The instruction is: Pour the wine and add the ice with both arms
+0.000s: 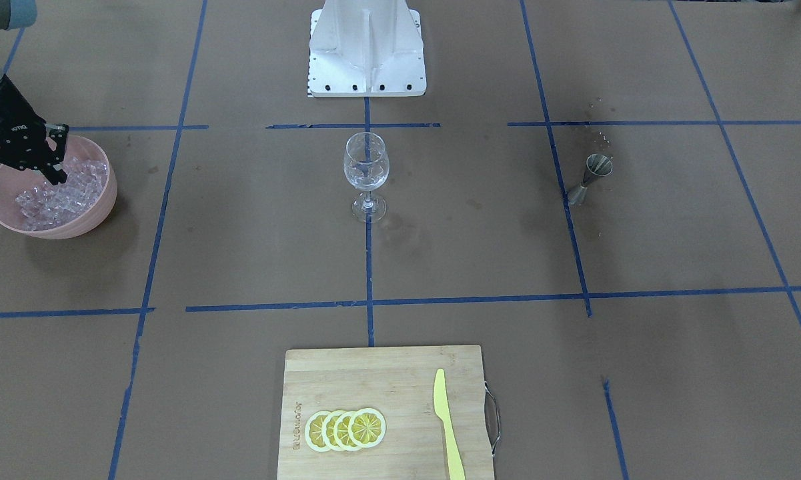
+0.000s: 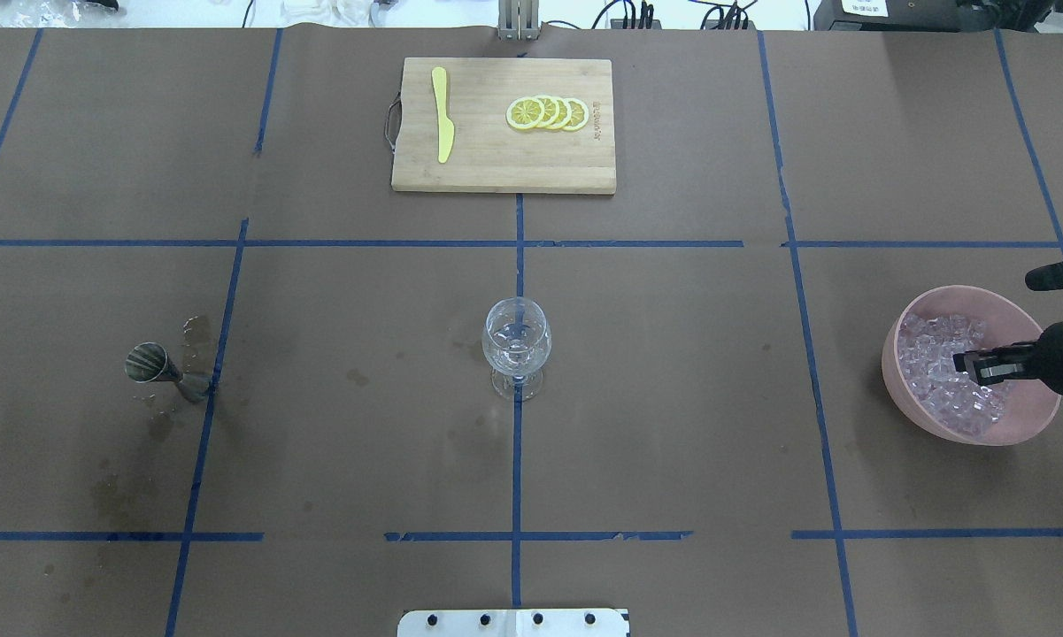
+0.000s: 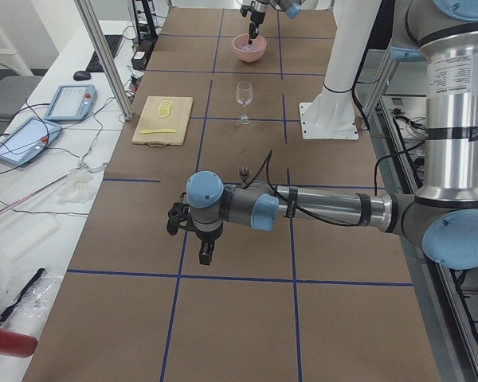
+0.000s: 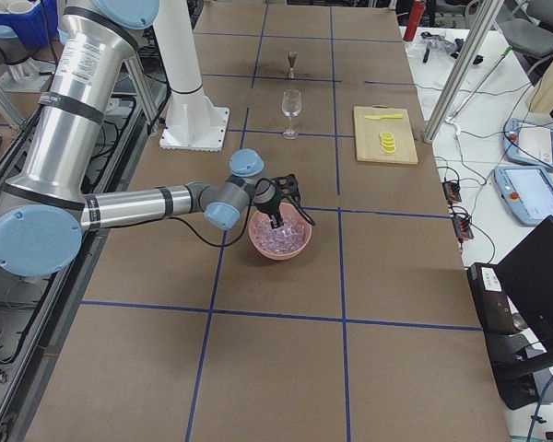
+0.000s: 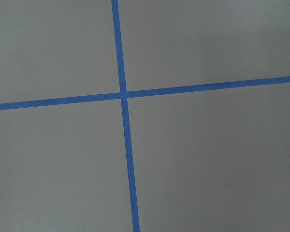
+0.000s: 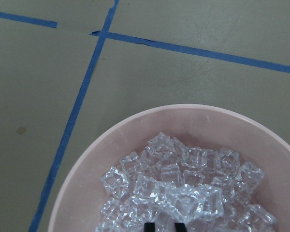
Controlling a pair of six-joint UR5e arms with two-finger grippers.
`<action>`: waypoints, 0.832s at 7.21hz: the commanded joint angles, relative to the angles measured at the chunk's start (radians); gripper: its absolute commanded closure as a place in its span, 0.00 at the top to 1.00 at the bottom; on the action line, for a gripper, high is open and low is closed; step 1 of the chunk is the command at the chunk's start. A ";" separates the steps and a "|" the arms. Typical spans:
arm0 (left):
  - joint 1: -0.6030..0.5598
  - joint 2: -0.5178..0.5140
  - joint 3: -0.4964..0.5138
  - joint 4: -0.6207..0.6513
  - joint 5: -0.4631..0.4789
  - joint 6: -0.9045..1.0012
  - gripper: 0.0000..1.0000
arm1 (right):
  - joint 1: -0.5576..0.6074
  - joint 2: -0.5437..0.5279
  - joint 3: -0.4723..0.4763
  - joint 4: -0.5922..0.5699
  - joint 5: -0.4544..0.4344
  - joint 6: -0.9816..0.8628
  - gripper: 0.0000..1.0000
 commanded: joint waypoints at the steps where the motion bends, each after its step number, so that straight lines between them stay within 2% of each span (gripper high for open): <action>1: 0.000 0.000 -0.004 -0.001 0.000 0.001 1.00 | 0.001 0.044 -0.019 -0.053 -0.004 -0.087 0.74; 3: 0.000 0.000 -0.004 -0.001 0.000 0.000 1.00 | 0.009 0.078 -0.023 -0.105 -0.005 -0.112 0.75; 6: 0.000 0.000 -0.005 -0.001 0.000 0.001 1.00 | 0.012 0.067 -0.040 -0.105 -0.007 -0.112 0.72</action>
